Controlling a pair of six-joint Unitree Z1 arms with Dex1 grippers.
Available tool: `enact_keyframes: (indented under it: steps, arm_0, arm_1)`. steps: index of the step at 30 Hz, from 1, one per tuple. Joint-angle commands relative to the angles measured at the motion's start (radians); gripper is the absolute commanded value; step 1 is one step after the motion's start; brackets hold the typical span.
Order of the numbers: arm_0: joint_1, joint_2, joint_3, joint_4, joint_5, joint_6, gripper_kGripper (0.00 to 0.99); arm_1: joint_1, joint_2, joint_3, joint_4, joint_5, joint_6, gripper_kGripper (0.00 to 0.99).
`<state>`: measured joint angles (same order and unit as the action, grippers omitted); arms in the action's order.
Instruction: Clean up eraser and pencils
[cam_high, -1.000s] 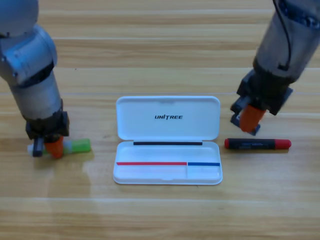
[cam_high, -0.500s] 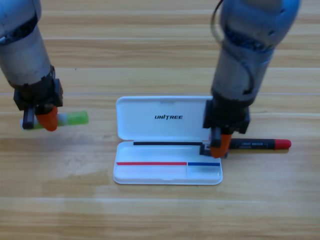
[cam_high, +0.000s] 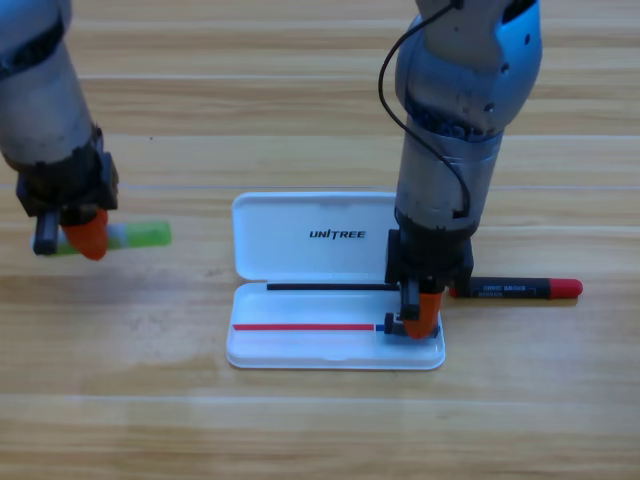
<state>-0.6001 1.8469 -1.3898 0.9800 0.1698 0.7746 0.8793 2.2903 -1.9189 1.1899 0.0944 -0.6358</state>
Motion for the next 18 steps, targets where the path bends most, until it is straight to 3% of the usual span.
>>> enact_keyframes:
  steps: [1,4,5,10,14,18]
  arm_0:
    - [-0.04,-0.029,-0.035,0.043,0.002,-0.011,0.0]
    - [-0.052,-0.029,-0.054,0.055,-0.003,-0.012,0.0]
    - [-0.056,-0.028,-0.055,0.057,-0.006,-0.012,0.0]
    - [-0.075,-0.02,-0.06,0.057,-0.013,-0.014,0.0]
    - [-0.092,-0.008,-0.067,0.055,-0.021,-0.015,0.0]
    - [-0.119,0.015,-0.08,0.055,-0.032,-0.015,0.0]
  arm_1:
    - [0.024,0.07,-0.005,0.011,0.011,-0.007,0.29]
    - [0.023,0.061,-0.005,0.011,0.004,-0.004,0.701]
    - [0.023,0.055,-0.005,0.011,0.004,-0.002,0.792]
    - [0.021,-0.011,-0.003,0.019,0.002,0.002,0.851]
    - [0.015,-0.135,0.031,0.068,0.008,0.004,0.982]
    - [-0.022,-0.262,0.13,0.077,0.007,0.002,0.99]
